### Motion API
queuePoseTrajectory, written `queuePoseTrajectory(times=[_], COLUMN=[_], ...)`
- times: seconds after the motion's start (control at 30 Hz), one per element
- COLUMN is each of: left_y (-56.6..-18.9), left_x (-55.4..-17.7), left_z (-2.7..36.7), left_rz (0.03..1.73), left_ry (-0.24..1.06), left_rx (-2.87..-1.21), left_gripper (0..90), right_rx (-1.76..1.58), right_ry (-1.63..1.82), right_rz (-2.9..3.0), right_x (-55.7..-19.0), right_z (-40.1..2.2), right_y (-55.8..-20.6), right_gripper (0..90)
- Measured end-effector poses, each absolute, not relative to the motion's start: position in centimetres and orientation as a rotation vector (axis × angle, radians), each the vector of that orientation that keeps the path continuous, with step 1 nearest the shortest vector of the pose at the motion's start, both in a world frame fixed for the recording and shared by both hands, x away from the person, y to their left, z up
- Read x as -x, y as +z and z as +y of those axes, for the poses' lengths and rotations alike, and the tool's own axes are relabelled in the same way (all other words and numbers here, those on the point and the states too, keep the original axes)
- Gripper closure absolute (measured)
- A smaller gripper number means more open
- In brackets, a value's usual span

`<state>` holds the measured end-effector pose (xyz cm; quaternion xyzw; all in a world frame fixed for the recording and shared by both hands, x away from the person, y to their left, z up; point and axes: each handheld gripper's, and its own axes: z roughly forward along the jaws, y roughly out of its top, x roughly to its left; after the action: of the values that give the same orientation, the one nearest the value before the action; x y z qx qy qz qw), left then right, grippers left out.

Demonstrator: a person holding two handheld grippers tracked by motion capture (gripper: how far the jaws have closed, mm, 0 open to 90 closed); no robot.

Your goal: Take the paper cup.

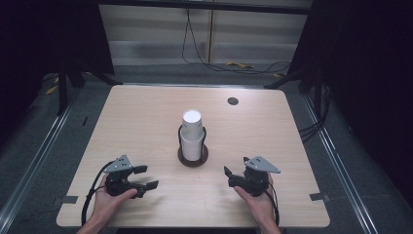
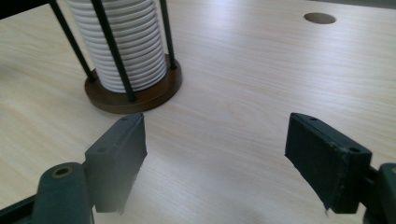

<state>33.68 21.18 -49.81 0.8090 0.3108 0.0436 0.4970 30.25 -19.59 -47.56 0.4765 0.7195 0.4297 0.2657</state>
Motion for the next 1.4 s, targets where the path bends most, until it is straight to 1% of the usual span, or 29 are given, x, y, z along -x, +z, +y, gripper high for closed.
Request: queuePoseTrajectory(times=[0.1, 0.13, 0.33, 0.63, 0.7, 0.8, 0.97, 1.03, 1.07, 1.13, 1.17, 1.2, 1.23, 1.3, 1.33, 1.4], left_y=[-49.8, -49.9, -50.0, -50.0, -50.1, -49.9, -50.0, -49.9, -49.6, -49.6, -49.6, -49.7, -49.7, -49.7, -49.8, -50.0], left_x=[-33.6, -33.6, -33.6, -33.4, -33.3, -33.0, -33.0, -33.1, -32.9, -32.8, -32.8, -32.8, -32.8, -32.7, -32.7, -32.9], left_z=[21.1, 21.1, 20.8, 20.8, 20.7, 20.8, 20.6, 20.2, 19.9, 19.9, 19.9, 20.0, 20.0, 20.0, 19.9, 19.5], left_rz=[0.744, 0.747, 0.738, 0.725, 0.724, 0.697, 0.702, 0.727, 0.693, 0.686, 0.688, 0.691, 0.691, 0.691, 0.687, 0.687], left_ry=[0.118, 0.093, 0.068, 0.064, 0.064, 0.073, 0.064, 0.071, 0.107, 0.125, 0.117, 0.083, 0.083, 0.085, 0.08, 0.074], left_rx=[-1.983, -1.974, -1.971, -1.983, -1.985, -1.995, -1.991, -1.989, -2.003, -2.014, -2.012, -2.0, -2.0, -1.99, -1.996, -2.009], left_gripper=[20.1, 20.1, 20.0, 19.9, 19.9, 19.9, 19.5, 17.3, 17.6, 18.1, 18.0, 17.9, 17.7, 16.8, 16.8, 16.8], right_rx=[-1.287, -1.284, -1.264, -1.323, -1.324, -1.344, -1.321, -1.302, -1.283, -1.255, -1.25, -1.226, -1.226, -1.216, -1.233, -1.224], right_ry=[1.176, 1.205, 1.274, 1.289, 1.258, 1.265, 1.28, 1.297, 1.286, 1.287, 1.302, 1.304, 1.304, 1.315, 1.334, 1.335], right_rz=[1.957, 1.983, 2.013, 2.063, 2.089, 2.107, 2.123, 2.129, 2.168, 2.174, 2.18, 2.201, 2.201, 2.207, 2.201, 2.216], right_x=[-30.2, -30.3, -29.9, -29.8, -29.8, -29.7, -29.7, -29.6, -29.5, -29.4, -29.3, -29.3, -29.3, -29.6, -29.9, -30.3], right_z=[-19.6, -19.5, -19.9, -19.6, -19.5, -19.4, -18.9, -18.5, -17.7, -17.4, -17.1, -16.9, -16.9, -16.9, -17.1, -17.1], right_y=[-47.6, -47.7, -47.2, -46.9, -46.9, -47.1, -46.6, -46.2, -45.8, -45.6, -45.4, -45.2, -45.2, -44.8, -44.2, -43.6], right_gripper=[22.5, 24.8, 24.8, 24.8, 26.1, 26.0, 25.9, 25.9, 26.0, 25.9, 25.9, 25.8, 25.8, 24.5, 21.5, 20.5])
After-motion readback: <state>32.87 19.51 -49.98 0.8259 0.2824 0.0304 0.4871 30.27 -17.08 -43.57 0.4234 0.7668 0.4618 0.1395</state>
